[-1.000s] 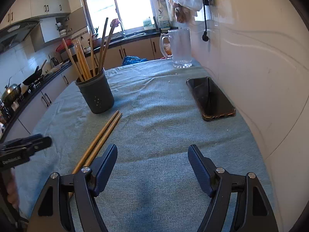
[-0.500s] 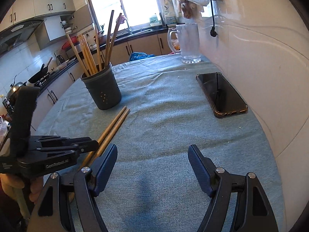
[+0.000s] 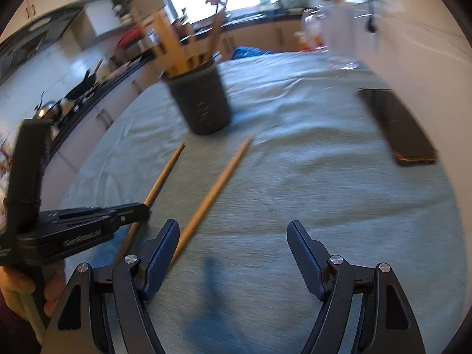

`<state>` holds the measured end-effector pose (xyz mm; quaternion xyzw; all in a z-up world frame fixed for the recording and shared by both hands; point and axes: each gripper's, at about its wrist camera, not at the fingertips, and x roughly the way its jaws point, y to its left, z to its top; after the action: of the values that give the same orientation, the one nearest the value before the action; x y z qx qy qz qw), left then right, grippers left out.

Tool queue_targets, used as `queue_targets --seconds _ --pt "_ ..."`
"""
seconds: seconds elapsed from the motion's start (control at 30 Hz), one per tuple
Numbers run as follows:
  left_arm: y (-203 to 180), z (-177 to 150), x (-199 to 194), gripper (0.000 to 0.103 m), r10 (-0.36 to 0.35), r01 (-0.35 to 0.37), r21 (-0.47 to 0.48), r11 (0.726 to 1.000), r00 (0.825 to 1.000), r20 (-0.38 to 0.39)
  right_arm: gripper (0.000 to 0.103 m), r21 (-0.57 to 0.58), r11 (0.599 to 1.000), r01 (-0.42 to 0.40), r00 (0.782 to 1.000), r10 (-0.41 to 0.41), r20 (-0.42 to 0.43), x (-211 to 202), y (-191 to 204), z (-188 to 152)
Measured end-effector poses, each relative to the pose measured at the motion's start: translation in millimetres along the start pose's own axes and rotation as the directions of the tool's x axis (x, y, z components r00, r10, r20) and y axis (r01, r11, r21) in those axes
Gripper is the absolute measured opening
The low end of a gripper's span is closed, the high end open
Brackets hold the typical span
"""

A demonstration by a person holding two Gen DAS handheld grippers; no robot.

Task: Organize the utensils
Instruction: 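Grasp a chopstick with the left gripper while the right gripper grasps another, then lift both held chopsticks upright and carry them toward the black cup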

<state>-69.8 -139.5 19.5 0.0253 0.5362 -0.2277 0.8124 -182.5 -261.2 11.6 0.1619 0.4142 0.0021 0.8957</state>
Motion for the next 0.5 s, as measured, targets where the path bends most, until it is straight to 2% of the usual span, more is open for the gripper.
queue_targets --seconds 0.23,0.3,0.33,0.37,0.43,0.5 --pt "19 -11 -9 0.007 -0.023 0.023 -0.081 0.996 1.0 0.009 0.063 -0.063 0.997 0.053 0.994 -0.059 -0.088 36 33 7" --pt "19 -13 -9 0.007 -0.03 0.031 -0.088 0.996 0.999 0.01 0.05 -0.085 0.992 0.093 0.991 -0.1 -0.086 40 38 11" --pt "20 -15 -9 0.007 -0.037 0.038 -0.093 0.995 0.999 0.012 0.039 -0.1 0.988 0.116 0.988 -0.125 -0.087 42 39 12" --pt "22 -18 -11 0.007 -0.04 0.042 -0.097 0.994 0.999 0.018 0.028 -0.107 0.987 0.124 0.987 -0.134 -0.091 43 40 13" --pt "25 -22 -13 0.007 -0.045 0.048 -0.109 0.993 0.999 0.03 0.015 -0.1 0.988 0.117 0.986 -0.128 -0.104 42 39 14" --pt "27 -26 -15 0.007 -0.047 0.051 -0.119 0.992 0.998 0.038 0.014 -0.096 0.989 0.11 0.986 -0.121 -0.115 40 36 12"
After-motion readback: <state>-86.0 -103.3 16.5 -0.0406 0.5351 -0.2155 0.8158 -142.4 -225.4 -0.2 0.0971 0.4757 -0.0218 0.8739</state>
